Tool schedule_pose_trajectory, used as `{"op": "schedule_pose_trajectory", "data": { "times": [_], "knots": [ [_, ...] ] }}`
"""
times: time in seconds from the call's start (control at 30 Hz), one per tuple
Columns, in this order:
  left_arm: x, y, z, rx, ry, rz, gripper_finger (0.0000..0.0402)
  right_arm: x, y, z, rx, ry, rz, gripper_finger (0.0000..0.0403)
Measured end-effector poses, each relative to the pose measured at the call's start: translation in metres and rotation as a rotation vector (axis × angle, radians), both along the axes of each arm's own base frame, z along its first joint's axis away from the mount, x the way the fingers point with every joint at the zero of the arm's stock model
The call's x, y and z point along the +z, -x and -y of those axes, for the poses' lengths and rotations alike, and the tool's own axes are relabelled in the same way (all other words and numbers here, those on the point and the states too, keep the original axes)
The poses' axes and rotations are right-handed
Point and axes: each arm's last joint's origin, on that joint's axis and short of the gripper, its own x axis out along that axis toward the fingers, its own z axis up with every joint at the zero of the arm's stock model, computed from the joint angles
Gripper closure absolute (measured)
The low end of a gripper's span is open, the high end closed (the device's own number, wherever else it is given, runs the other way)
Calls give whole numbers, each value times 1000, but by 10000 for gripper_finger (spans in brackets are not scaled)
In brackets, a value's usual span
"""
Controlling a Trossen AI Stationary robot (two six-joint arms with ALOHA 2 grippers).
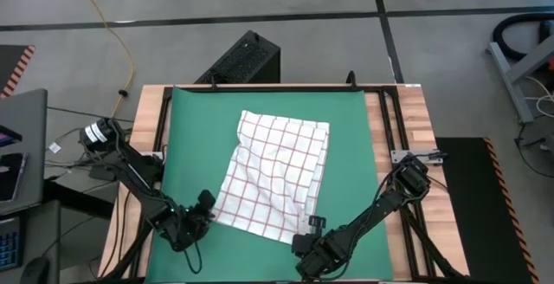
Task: Roll towel
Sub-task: Roll the white stripe towel
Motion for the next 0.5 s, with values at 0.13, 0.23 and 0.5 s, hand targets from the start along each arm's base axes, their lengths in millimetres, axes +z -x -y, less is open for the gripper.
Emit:
{"op": "schedule_pose_trajectory", "data": {
  "times": [0.13, 0.23, 0.5],
  "knots": [
    [0, 0, -1, 54, 30, -5, 394, 0, 0, 0, -25, -8, 2, 383],
    [3, -1, 1, 100, 53, -14, 399, 2, -1, 0, -76, -20, 16, 384],
    [70, -20, 17, 341, 95, 82, 401, 34, -8, 5, -70, 147, 2, 384]
  ]
}}
